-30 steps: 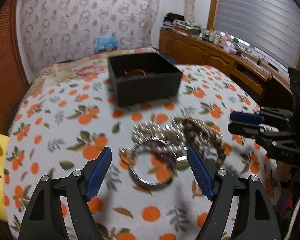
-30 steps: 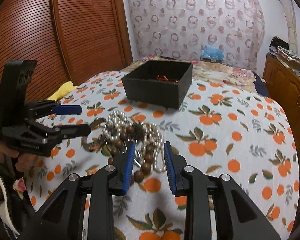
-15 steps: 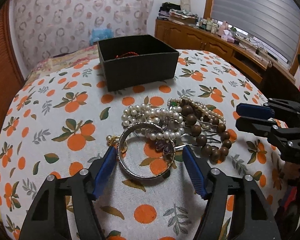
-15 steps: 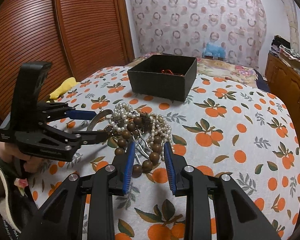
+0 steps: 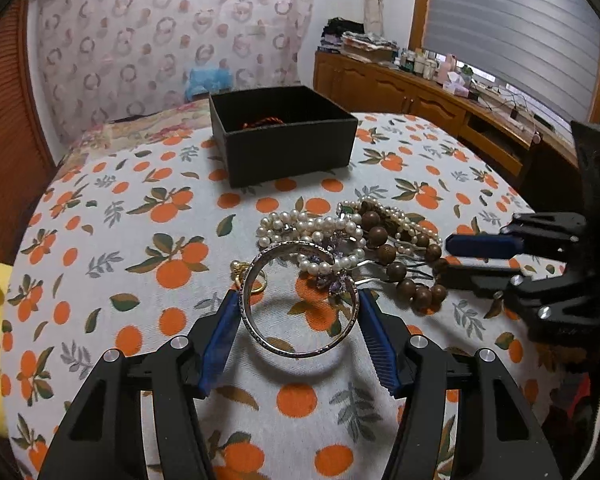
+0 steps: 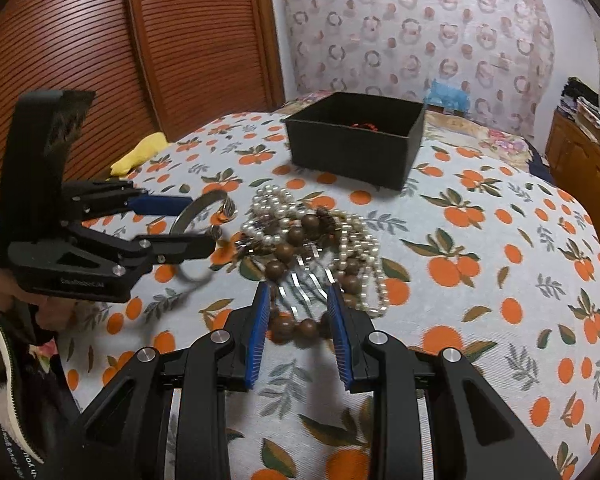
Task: Organize jewelry
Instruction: 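Grasp the silver bangle with the left gripper while the right lifts the brown bead bracelet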
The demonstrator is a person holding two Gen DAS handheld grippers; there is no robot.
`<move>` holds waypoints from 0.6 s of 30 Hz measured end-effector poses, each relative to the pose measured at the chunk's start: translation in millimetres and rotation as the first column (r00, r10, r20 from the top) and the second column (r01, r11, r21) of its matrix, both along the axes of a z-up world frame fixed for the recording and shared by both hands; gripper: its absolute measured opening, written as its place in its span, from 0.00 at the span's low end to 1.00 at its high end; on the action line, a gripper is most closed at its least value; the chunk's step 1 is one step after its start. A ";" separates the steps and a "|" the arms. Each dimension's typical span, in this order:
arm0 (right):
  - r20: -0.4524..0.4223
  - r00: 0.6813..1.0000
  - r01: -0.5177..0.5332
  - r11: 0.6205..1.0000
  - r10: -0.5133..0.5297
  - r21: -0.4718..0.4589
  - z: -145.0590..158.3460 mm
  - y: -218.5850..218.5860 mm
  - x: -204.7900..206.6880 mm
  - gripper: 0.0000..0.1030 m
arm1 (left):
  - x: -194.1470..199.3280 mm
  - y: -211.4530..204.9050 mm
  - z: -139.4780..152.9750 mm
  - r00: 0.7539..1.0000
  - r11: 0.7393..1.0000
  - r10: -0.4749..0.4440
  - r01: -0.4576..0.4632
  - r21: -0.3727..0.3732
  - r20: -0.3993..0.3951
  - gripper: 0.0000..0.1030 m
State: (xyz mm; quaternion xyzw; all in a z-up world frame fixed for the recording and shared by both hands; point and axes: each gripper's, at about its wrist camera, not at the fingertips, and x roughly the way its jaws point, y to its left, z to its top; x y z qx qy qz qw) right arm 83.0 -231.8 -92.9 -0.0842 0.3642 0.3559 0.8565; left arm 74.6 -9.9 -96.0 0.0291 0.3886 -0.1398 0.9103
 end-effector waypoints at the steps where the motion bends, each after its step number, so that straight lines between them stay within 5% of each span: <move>1: -0.001 1.000 -0.006 1.000 0.006 -0.003 -0.7 1.4 -0.6 0.31 | -1.0 0.7 1.4 1.000 1.000 0.002 -0.002 0.000 0.004 0.55; 18: 0.012 0.999 -0.050 0.993 0.051 -0.110 -10.1 38.9 0.0 0.31 | -11.3 9.6 5.4 1.000 0.999 0.018 -0.017 -0.035 0.019 0.55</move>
